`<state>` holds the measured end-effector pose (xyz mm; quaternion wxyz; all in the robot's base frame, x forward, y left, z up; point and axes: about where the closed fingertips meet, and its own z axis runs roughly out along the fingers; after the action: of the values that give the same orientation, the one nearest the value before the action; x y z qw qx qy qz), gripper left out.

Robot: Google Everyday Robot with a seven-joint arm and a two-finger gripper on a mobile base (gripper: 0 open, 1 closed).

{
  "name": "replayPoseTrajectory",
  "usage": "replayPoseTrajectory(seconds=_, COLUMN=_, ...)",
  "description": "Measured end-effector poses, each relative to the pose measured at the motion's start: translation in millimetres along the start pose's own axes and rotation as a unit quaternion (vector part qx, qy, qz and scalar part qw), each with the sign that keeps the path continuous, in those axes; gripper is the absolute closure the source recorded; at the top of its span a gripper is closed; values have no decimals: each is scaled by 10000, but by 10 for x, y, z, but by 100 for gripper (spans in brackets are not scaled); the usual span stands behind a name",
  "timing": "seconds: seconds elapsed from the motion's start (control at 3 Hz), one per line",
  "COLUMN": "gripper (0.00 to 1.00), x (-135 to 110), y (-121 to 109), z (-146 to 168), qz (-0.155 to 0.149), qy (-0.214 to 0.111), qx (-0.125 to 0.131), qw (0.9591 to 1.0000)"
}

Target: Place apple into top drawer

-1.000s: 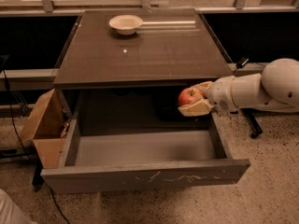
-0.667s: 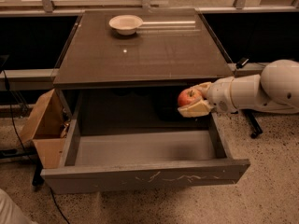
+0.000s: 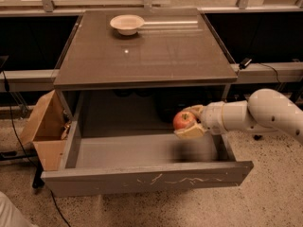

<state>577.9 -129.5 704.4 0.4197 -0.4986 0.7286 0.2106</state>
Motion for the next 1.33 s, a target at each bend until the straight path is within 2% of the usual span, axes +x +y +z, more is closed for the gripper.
replayPoseTrajectory(seconds=0.33, gripper=100, x=361, y=54, z=322, qz=-86, qy=115, qx=-227, qw=9996)
replayPoseTrajectory(seconds=0.67, gripper=100, x=543, y=67, z=463, qz=-151, qy=307, qx=-329, qw=9989)
replayPoseTrajectory(seconds=1.0, gripper=100, x=624, y=78, z=544, qz=-190, qy=419, qx=-396, qw=9982)
replayPoseTrajectory(seconds=1.33, gripper=73, x=630, y=82, z=586, qz=-236, qy=494, qx=-466, qw=9974)
